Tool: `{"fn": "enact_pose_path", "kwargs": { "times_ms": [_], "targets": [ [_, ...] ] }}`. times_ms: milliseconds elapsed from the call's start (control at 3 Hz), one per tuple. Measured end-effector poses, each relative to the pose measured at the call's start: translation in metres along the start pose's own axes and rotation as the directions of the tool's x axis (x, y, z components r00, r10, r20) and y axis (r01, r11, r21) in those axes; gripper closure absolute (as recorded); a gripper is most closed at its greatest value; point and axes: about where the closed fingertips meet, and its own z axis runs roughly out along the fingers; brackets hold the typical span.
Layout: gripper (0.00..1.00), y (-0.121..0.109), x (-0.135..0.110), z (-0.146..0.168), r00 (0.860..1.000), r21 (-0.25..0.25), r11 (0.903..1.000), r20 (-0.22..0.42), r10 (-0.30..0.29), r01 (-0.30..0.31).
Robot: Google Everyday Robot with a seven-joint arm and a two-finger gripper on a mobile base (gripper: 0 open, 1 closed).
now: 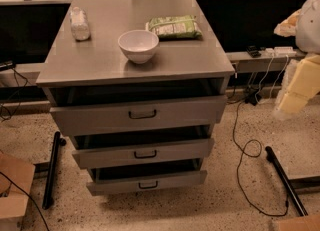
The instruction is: Open top drawer
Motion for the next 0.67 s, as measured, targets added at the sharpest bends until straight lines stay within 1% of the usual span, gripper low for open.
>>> {"fn": "enact_pose_path", "kwargs": {
  "times_ms": [333, 667],
  "targets": [
    [0.00, 0.000, 0.000, 0.000, 1.000, 0.000, 1.0000, 0.000, 0.000, 0.000],
    [0.00, -0.002, -0.010, 0.012, 0.998, 0.005, 0.9996, 0.064, -0.028, 0.028]
  ]
}}
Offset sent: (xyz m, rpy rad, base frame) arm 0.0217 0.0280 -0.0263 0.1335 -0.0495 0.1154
